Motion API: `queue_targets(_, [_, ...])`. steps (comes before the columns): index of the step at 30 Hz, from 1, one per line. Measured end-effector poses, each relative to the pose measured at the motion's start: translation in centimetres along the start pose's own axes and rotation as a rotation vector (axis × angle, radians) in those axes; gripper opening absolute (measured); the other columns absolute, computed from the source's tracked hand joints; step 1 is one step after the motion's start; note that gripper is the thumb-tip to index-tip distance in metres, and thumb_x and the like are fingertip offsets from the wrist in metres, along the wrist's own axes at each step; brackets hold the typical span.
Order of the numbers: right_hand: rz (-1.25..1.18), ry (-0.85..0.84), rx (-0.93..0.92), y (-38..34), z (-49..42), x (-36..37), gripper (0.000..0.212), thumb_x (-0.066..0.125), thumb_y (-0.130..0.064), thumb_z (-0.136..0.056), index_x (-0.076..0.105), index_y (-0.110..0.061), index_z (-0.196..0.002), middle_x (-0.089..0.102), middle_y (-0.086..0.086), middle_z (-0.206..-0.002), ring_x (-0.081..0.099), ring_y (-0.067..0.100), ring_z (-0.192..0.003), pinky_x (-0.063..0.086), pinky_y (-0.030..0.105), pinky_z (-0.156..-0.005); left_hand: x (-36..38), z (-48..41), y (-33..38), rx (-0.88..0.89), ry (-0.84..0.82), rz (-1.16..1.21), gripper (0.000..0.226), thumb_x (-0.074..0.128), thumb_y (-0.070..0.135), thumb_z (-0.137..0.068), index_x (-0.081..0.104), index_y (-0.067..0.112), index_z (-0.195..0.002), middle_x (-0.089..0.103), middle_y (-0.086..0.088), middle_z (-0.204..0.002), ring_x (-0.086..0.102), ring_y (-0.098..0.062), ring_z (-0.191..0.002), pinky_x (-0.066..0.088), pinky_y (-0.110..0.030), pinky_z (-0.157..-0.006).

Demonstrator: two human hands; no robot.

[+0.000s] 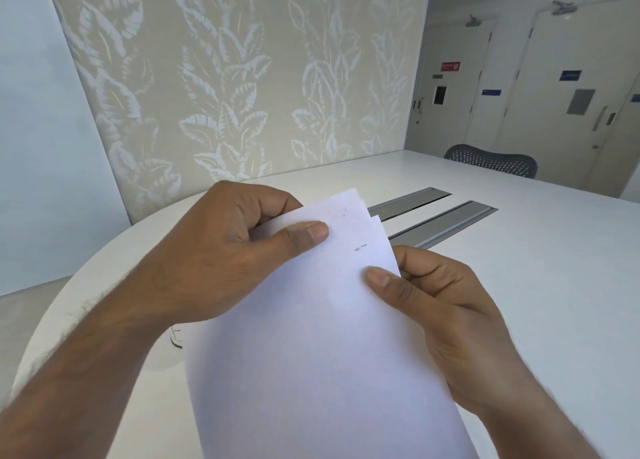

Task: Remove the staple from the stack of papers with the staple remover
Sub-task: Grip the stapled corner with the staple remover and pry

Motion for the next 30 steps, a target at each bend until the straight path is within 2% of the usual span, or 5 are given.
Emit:
queue_targets(6, [0.124,0.030,-0.144,-0.2,0.0,0.3,0.017,0.063,-0.020,-0.088,0.075,-0.008,-0.090,0.070,0.026,-0.085,0.066,0.026,-0.071,0.051,0.036,-0.062,-0.6,-0.2,-0.1,-0.011,-0.105,0.037,0.020,0.083,0.037,-0.069,0.079,0.032,-0.088,0.081,0.009,-0.088,0.078,-0.012,-0.076,0.063,-0.026,-0.067])
queue_targets(9, [0.221,0.049,-0.220,0.1,0.2,0.5,0.011,0.066,-0.019,-0.087,0.076,-0.017,-0.091,0.076,0.003,-0.079,0.071,0.017,-0.069,0.055,0.027,-0.059,-0.6,-0.4,0.0,0.003,-0.083,0.038,0.015,0.082,0.033,-0.069,0.079,0.031,-0.083,0.079,0.012,-0.082,0.076,-0.008,-0.069,0.057,-0.014,-0.055])
queue_targets(15, [0.266,0.087,-0.179,1.0,0.0,0.2,0.013,0.067,-0.025,-0.087,0.075,-0.016,-0.093,0.076,0.007,-0.082,0.071,0.034,-0.073,0.057,0.050,-0.060,-0.8,-0.4,-0.5,0.003,-0.088,0.011,0.014,0.084,0.031,-0.071,0.079,0.032,-0.084,0.080,0.012,-0.084,0.076,-0.006,-0.072,0.058,-0.016,-0.057])
queue_targets(24, [0.144,-0.213,0.160,5.1,-0.1,-4.5,0.067,0.065,-0.055,-0.086,0.057,0.012,-0.087,0.054,0.019,-0.073,0.049,0.025,-0.063,0.037,0.029,-0.059,-2.0,-1.9,-2.5,-0.070,-0.078,0.012,0.019,0.079,0.037,-0.070,0.081,0.032,-0.088,0.082,0.006,-0.081,0.079,-0.015,-0.073,0.063,-0.030,-0.067])
queue_targets(30, [0.334,0.414,0.164,13.9,-1.7,-10.9,0.019,0.064,-0.025,-0.094,0.074,-0.012,-0.086,0.072,0.003,-0.068,0.066,0.013,-0.057,0.051,0.031,-0.062,-0.2,-2.1,-6.8,-0.271,-0.283,0.311,0.009,0.077,0.009,-0.079,0.081,0.016,-0.074,0.074,0.001,-0.057,0.066,-0.007,-0.038,0.048,-0.012,-0.036])
Point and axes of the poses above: each hand's wrist, its own z-axis away from the middle knuckle, its own x-axis out of the palm, y = z × x, the point moved 1 cm from there along -z, towards the middle knuckle
